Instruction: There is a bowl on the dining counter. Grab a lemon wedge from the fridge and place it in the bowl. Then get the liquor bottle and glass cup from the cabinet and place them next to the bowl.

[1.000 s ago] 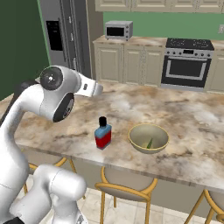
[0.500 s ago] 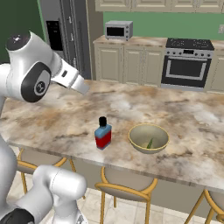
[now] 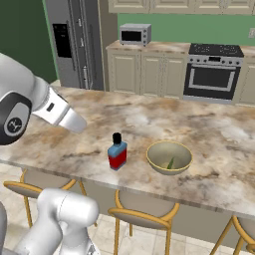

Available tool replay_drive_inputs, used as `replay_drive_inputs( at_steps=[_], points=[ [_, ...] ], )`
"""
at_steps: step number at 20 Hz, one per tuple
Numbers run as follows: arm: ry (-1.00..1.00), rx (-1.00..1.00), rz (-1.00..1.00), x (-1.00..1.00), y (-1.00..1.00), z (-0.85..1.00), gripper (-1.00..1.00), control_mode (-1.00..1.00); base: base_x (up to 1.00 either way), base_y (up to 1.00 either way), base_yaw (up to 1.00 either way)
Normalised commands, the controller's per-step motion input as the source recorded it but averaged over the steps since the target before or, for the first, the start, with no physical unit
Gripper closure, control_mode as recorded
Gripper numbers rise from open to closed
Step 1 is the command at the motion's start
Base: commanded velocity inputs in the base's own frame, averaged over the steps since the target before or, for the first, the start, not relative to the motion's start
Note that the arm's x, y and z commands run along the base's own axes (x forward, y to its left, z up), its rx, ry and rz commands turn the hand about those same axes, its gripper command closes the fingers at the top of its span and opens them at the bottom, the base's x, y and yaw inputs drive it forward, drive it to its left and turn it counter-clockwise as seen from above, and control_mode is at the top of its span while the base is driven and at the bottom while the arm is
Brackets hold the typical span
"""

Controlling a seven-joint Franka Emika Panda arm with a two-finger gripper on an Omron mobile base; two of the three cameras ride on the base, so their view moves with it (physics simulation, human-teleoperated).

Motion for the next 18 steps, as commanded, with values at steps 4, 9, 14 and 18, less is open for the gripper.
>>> replay_drive_inputs(
  at_steps=[4,9,14,18],
  points=[
    [0.0,-0.01,0.0,0.0,0.01,-0.01,-1.0,1.0,0.0,0.01,0.0],
    [0.0,0.0,0.0,0.0,0.0,0.0,-1.0,1.0,-0.65,-0.1,-0.06],
    [0.0,0.0,0.0,0.0,0.0,0.0,-1.0,1.0,-0.88,-0.34,-0.29],
    [0.0,0.0,0.0,0.0,0.0,0.0,-1.0,1.0,-0.43,-0.29,-0.47]
  ],
)
